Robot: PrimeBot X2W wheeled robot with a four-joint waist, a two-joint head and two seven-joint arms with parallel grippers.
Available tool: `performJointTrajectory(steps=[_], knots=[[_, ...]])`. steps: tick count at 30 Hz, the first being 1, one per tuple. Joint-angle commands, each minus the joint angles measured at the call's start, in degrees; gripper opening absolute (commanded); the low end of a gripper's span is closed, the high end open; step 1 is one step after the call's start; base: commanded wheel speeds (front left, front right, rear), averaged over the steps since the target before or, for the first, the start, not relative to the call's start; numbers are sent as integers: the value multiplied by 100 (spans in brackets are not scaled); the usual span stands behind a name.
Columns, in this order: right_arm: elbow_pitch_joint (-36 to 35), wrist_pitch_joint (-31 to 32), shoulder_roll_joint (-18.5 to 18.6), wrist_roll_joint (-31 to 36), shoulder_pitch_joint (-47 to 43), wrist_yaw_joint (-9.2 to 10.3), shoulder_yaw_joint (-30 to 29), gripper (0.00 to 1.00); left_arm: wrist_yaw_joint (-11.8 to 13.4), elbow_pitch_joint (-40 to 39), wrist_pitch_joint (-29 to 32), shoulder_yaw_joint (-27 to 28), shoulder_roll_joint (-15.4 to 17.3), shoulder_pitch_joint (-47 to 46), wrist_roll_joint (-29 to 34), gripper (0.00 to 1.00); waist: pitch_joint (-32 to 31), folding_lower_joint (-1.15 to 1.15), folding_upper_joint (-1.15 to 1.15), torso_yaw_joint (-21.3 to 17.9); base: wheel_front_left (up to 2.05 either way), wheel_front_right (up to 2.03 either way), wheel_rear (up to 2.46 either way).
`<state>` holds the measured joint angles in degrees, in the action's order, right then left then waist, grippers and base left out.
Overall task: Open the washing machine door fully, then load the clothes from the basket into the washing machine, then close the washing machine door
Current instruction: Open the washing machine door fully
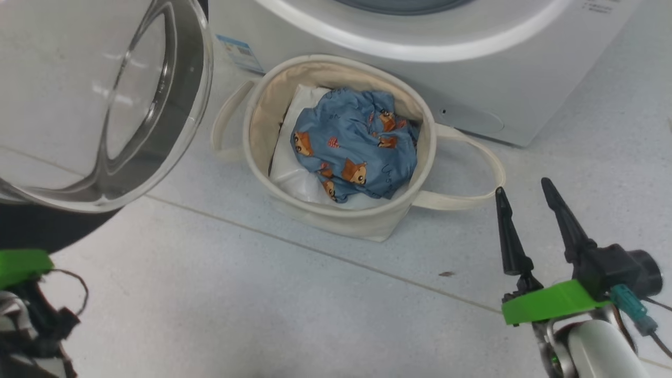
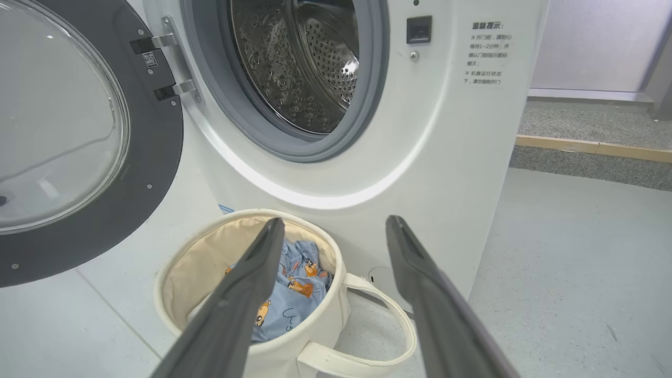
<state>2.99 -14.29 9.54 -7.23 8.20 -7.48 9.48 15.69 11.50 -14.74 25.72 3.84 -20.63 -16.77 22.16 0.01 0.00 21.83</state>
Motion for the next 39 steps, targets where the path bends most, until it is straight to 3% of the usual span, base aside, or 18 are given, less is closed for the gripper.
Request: performJointTrajectory(steps=[1,13,20,29,35,39], knots=[[-194,-71,40,41,42,-1,109,100,-9,-133,-26,290,315,-156,-21,0,119,0,0,81,0,0,0],[-399,-71,437,77,62,-1,39,100,-332,823,-26,821,827,-1139,-141,0,581,0,0,319,0,0,0],[-484,-71,629,98,4,-1,-18,100,-686,1580,-26,658,1021,-1675,-98,0,757,0,0,451,0,0,0],[-528,-71,745,98,-99,-1,-39,100,-745,2526,-26,589,1379,-2192,113,0,760,0,0,549,0,0,0],[-523,-71,748,99,-149,-1,-21,100,-835,2741,-26,605,1504,-2319,236,0,684,0,0,560,0,0,0],[-479,-71,629,58,-124,-1,53,100,-945,2459,-26,625,1413,-2236,371,0,506,0,0,511,0,0,0]])
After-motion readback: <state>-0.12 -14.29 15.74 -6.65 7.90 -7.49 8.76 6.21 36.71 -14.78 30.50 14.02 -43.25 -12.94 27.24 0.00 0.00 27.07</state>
